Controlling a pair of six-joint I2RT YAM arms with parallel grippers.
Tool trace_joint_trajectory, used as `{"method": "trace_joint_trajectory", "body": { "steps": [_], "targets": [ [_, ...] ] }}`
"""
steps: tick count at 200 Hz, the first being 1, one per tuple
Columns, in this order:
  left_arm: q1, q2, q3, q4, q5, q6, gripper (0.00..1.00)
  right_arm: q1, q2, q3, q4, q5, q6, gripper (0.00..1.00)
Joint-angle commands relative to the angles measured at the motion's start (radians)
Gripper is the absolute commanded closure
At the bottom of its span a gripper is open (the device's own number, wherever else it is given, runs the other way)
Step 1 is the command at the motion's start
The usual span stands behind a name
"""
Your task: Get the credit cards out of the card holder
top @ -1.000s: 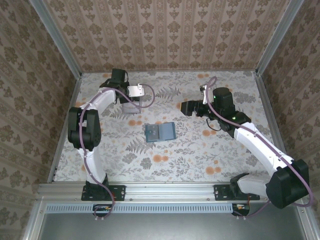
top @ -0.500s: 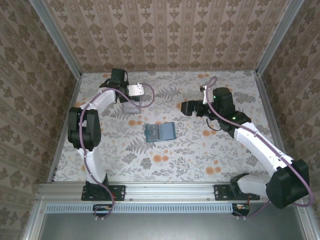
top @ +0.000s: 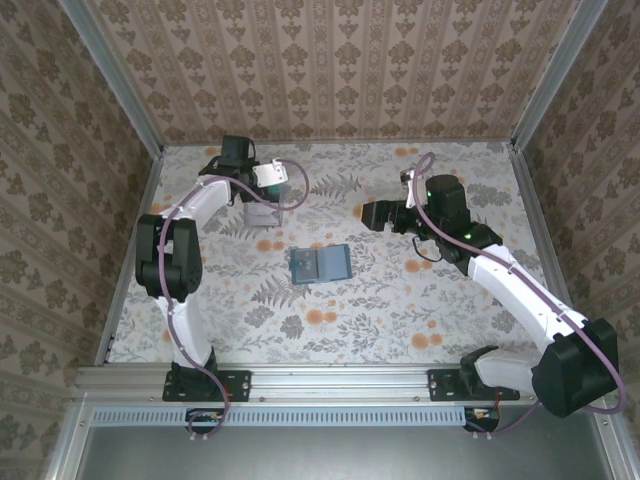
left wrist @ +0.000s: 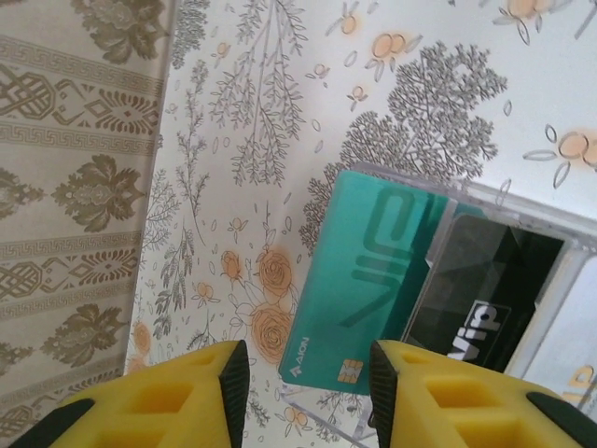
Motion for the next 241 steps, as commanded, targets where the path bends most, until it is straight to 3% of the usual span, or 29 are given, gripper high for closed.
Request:
{"method": "trace_joint_trajectory", "body": {
  "steps": [1, 11, 19, 22, 27, 46, 71, 87, 110, 123, 140, 159, 184, 200, 227, 241],
  "targets": [
    [0.007, -0.050, 0.019, 0.055, 0.043, -0.176, 0.53, -0.012, -0.005, 0.040, -0.045, 0.023, 0.066, 0.00],
    [0.010, -0.079, 0.006, 0.099, 0.036, -0.270, 0.39, -0.023, 0.013, 0.072, -0.079, -0.021, 0.064, 0.00],
    [0.014, -0.105, -0.008, 0.131, 0.029, -0.339, 0.19, -0.028, 0.027, 0.095, -0.108, -0.030, 0.064, 0.00],
    [0.015, -0.117, -0.016, 0.143, 0.026, -0.365, 0.05, -0.029, 0.031, 0.098, -0.111, -0.031, 0.065, 0.00],
    [0.015, -0.131, -0.031, 0.166, 0.018, -0.401, 0.00, -0.031, 0.033, 0.099, -0.109, -0.032, 0.070, 0.00],
    [0.019, -0.198, -0.072, 0.212, 0.001, -0.525, 0.00, -0.040, 0.035, 0.083, -0.077, -0.016, 0.107, 0.00],
    [0.032, -0.284, -0.131, 0.275, -0.027, -0.704, 0.00, -0.045, 0.056, 0.129, -0.181, 0.074, 0.180, 0.00],
    [0.051, -0.331, -0.153, 0.288, -0.086, -0.903, 0.00, -0.058, 0.048, 0.109, -0.159, 0.050, 0.220, 0.00],
    [0.103, -0.368, -0.094, 0.105, -0.087, -1.164, 0.00, -0.095, 0.052, 0.049, -0.021, -0.066, 0.317, 0.00],
    [0.146, -0.364, -0.037, -0.038, -0.048, -1.264, 0.00, -0.101, 0.074, 0.041, -0.018, -0.043, 0.382, 0.00],
    [0.199, -0.365, -0.046, -0.120, 0.063, -1.355, 0.00, -0.103, 0.115, 0.049, -0.008, -0.105, 0.376, 0.00],
    [0.246, -0.381, -0.125, -0.120, 0.215, -1.407, 0.00, -0.083, 0.132, 0.047, -0.019, -0.084, 0.353, 0.00],
    [0.270, -0.431, -0.263, -0.065, 0.308, -1.495, 0.00, -0.049, 0.162, 0.050, -0.042, -0.066, 0.312, 0.00],
    [0.264, -0.467, -0.351, -0.030, 0.330, -1.534, 0.01, -0.014, 0.209, 0.061, -0.074, -0.055, 0.279, 0.00],
    [0.220, -0.515, -0.455, -0.044, 0.330, -1.601, 0.14, 0.051, 0.289, 0.096, -0.143, -0.022, 0.245, 0.01],
    [0.175, -0.541, -0.507, -0.055, 0.311, -1.642, 0.20, 0.078, 0.340, 0.112, -0.161, -0.024, 0.235, 0.16]
  ]
}}
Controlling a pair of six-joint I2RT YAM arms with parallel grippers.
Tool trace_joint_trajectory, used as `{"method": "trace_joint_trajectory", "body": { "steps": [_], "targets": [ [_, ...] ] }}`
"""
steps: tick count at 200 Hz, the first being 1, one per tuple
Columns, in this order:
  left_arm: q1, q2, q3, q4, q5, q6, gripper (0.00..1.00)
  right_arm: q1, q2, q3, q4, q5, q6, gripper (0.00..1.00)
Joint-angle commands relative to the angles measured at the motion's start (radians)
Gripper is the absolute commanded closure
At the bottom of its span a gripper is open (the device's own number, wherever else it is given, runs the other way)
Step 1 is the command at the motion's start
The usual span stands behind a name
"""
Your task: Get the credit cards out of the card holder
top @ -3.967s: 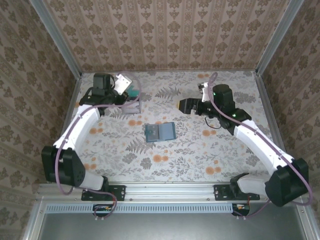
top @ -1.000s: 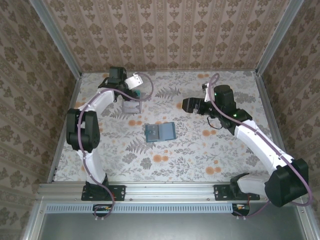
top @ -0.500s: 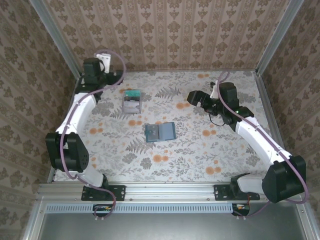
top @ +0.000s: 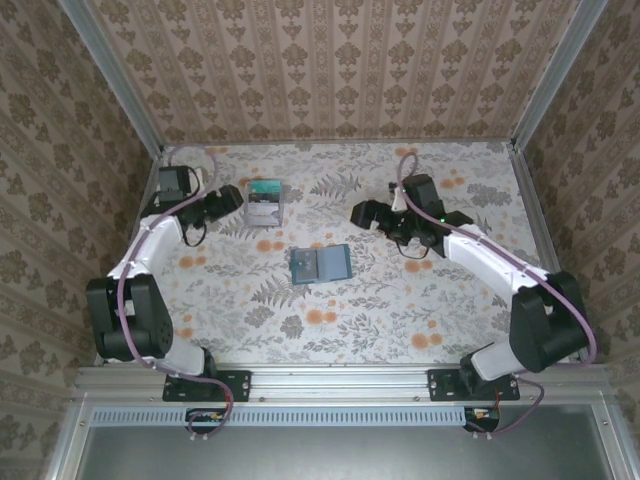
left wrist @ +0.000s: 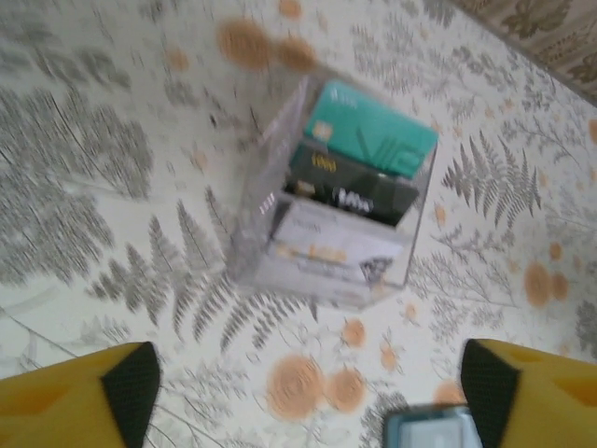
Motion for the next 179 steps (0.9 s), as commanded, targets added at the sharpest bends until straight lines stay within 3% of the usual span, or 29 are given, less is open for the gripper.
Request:
{"method": "trace_joint_trajectory", "body": {
  "steps": [1, 33, 58, 71, 81, 114, 179],
  "targets": [
    [-0.062, -0.073, -0.064, -0.016, 0.029, -0.108, 0.21, 0.042, 0.081, 0.049, -0.085, 0.017, -0.039, 0.17],
    [-0.220, -0.167, -0.205, 0.046, -0.047, -0.226, 0.27, 0.073, 0.214, 0.084, -0.090, -0.067, -0.042, 0.72],
    [-0.332, -0.199, -0.278, 0.075, -0.105, -0.306, 0.32, 0.101, 0.278, 0.096, -0.083, -0.058, -0.035, 0.91],
    [-0.377, -0.197, -0.315, 0.108, -0.112, -0.345, 0.35, 0.111, 0.310, 0.103, -0.080, -0.053, -0.033, 0.92],
    [-0.413, -0.187, -0.329, 0.123, -0.118, -0.365, 0.35, 0.116, 0.334, 0.109, -0.078, -0.050, -0.031, 1.00],
    [-0.523, -0.120, -0.336, 0.161, -0.131, -0.399, 0.36, 0.122, 0.395, 0.131, -0.103, -0.025, -0.032, 1.00],
    [-0.597, 0.036, -0.259, 0.165, -0.107, -0.394, 0.38, 0.124, 0.397, 0.108, -0.124, 0.028, -0.041, 1.00]
  ]
}}
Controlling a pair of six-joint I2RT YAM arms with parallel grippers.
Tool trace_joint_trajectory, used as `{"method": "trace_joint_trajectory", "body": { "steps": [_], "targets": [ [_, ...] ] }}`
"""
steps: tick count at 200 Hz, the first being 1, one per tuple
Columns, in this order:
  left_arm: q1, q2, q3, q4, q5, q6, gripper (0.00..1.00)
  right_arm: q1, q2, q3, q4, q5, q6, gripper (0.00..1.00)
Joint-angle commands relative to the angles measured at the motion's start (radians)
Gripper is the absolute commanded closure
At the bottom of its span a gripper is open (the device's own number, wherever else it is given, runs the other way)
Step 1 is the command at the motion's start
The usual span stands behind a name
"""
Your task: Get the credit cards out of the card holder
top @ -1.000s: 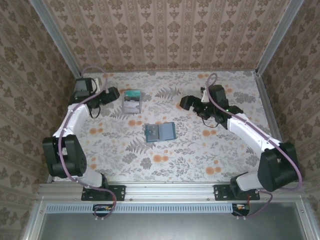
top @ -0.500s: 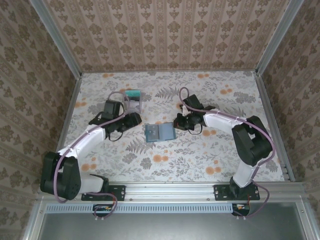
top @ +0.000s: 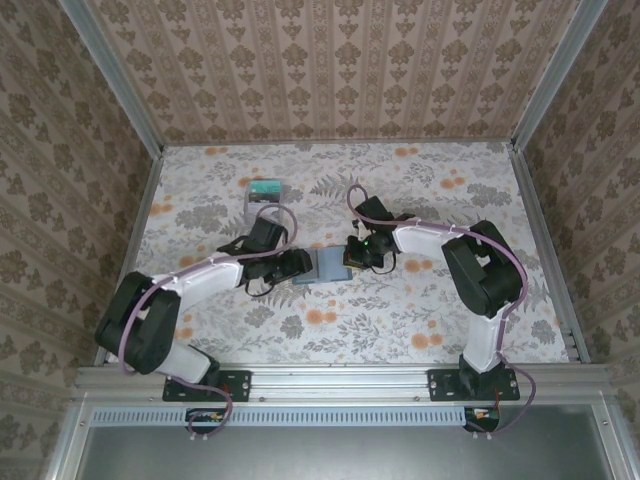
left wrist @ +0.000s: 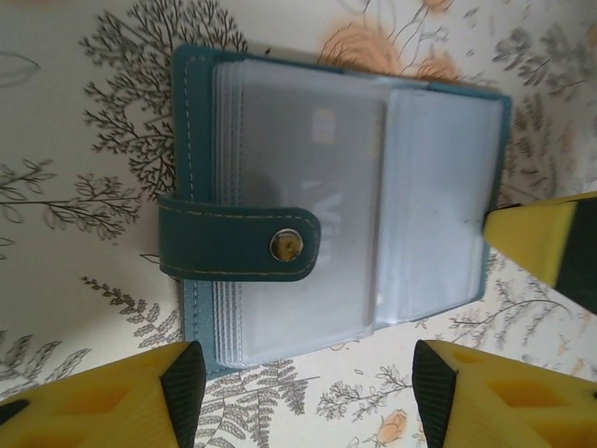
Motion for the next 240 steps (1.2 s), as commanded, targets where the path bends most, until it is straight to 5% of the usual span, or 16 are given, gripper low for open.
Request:
{"method": "trace_joint_trajectory", "body": {
  "steps": [1, 240],
  "targets": [
    [-0.008, 0.035, 0.055, 0.011, 0.003, -0.015, 0.38, 0.004, -0.012, -0.001, -0.035, 0.035, -0.008, 1.00],
    [-0.029, 0.166, 0.127, -0.071, 0.025, 0.077, 0.40, 0.005, 0.022, 0.002, -0.053, 0.052, -0.045, 1.00]
  ]
}}
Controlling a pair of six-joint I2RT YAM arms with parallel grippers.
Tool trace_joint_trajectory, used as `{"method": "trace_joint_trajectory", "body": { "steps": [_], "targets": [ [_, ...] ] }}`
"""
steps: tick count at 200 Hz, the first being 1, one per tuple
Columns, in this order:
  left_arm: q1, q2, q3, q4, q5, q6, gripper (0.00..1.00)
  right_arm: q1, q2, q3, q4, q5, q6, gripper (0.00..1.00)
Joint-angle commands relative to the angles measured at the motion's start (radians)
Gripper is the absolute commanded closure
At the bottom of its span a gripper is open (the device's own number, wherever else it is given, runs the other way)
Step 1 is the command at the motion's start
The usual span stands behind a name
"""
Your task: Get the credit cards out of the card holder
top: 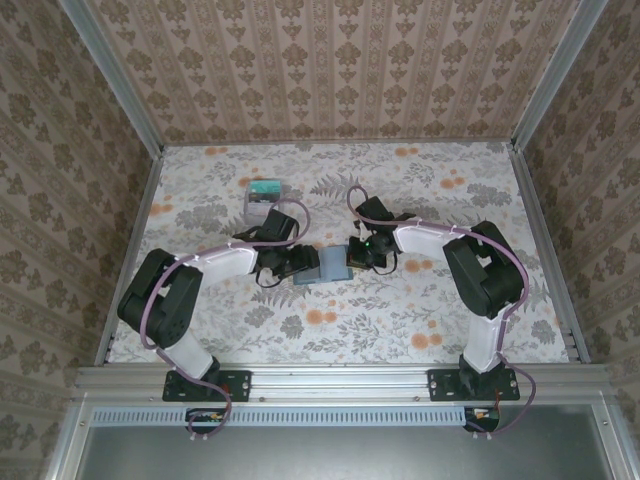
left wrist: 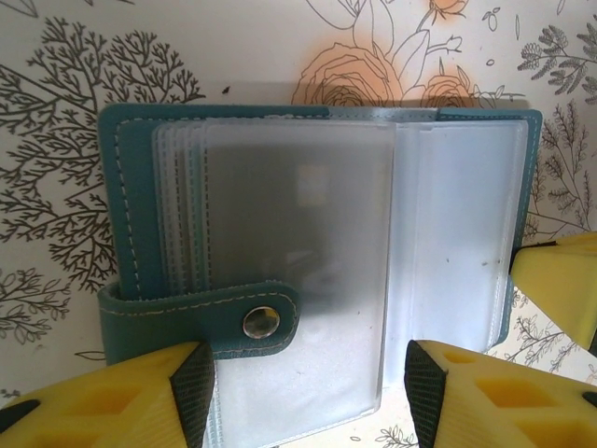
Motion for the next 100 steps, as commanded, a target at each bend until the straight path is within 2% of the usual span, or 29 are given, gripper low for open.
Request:
{"method": "trace_joint_trajectory", "body": {
  "steps": [1, 100],
  "targets": [
    [-0.016, 0.013, 0.012, -0.057, 0.018, 0.035, 0.40, 0.005, 0.028, 0.000, -0.017, 0.009, -0.010, 1.00],
    [-0.050, 0.074, 0.090, -0.043, 0.084, 0.075, 0.36, 0.008, 0.034, -0.009, -0.012, 0.000, 0.000, 1.00]
  ]
}}
